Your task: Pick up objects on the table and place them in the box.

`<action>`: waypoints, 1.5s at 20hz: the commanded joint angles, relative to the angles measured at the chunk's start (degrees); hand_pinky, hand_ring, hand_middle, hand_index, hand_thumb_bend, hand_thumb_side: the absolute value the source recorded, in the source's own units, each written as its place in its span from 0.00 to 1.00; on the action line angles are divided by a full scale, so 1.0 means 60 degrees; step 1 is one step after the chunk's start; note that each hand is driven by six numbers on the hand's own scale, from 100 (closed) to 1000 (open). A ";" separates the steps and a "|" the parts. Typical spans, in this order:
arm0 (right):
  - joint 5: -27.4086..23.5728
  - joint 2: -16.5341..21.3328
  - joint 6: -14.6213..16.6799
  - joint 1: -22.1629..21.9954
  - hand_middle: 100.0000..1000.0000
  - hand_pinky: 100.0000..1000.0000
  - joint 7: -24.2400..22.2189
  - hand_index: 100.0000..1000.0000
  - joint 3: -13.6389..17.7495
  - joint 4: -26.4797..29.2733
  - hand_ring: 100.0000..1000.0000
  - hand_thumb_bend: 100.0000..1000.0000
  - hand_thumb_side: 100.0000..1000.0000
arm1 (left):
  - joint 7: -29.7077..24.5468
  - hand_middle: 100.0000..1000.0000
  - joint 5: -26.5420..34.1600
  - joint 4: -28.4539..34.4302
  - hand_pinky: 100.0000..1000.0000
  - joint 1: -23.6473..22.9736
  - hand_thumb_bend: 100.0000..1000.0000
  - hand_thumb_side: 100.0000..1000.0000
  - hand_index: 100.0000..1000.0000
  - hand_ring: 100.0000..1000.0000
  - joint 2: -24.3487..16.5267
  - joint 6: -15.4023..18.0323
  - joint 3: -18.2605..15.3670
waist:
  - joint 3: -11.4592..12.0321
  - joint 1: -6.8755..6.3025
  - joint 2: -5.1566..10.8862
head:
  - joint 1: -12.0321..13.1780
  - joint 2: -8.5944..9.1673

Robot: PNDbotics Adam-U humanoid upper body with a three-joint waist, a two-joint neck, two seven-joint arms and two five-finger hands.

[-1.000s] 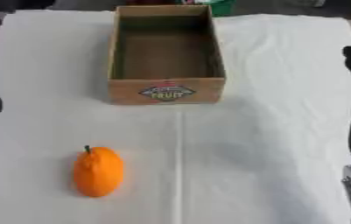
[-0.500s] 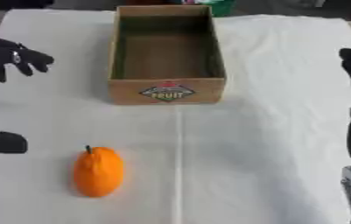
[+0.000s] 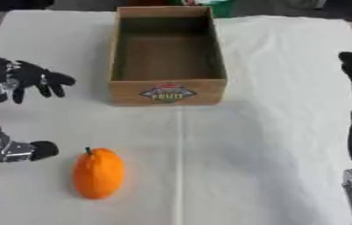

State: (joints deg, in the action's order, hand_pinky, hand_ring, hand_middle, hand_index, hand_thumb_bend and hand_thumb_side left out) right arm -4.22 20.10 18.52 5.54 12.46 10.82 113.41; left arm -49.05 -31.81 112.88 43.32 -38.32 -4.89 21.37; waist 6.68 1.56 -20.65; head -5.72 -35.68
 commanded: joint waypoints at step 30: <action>0.0084 -0.0003 -0.0167 0.0015 0.66 0.94 -0.0245 0.93 -0.0064 0.0197 0.85 0.00 1.00 | -0.0484 0.61 -0.0394 -0.1595 0.43 0.0130 0.29 0.46 0.90 0.64 0.0786 0.0824 0.1424 | -0.0091 -0.0050 0.0060 | 0.0115 0.0110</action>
State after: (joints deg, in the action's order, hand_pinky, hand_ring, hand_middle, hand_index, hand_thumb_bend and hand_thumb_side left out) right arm -4.05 19.40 17.58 5.50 11.07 10.21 113.41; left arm -51.99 -34.36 102.30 43.51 -33.21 0.46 30.82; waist 6.23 1.35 -21.23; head -5.15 -35.62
